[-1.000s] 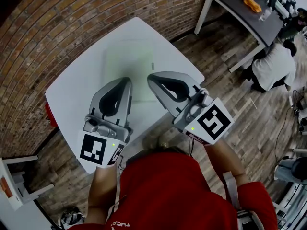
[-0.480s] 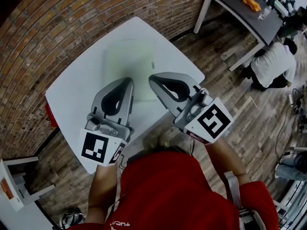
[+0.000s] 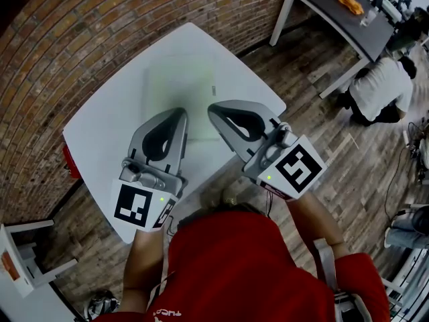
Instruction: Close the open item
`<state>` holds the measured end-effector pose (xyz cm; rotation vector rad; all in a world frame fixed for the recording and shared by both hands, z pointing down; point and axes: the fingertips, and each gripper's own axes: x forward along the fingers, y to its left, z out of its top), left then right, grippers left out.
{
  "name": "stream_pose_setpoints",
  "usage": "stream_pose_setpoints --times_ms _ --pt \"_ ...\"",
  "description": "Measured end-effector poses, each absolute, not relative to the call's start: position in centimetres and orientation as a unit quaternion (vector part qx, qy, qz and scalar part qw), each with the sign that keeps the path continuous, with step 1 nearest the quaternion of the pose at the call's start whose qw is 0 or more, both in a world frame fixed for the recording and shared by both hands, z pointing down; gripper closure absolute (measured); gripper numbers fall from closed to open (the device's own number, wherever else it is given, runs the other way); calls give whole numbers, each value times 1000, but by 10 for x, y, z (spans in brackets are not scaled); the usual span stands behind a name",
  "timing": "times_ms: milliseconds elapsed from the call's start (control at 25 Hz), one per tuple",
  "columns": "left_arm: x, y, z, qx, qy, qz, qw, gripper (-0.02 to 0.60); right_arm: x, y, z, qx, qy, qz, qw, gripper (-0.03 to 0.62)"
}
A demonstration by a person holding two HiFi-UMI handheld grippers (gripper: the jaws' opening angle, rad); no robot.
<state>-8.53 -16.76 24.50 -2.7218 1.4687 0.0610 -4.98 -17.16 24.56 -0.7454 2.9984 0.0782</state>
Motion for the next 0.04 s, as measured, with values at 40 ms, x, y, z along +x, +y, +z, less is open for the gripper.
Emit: stream_pose_setpoints --times_ms 40 --pt "-86 -168 245 -879 475 20 24 569 -50 -172 246 -241 970 25 25 563"
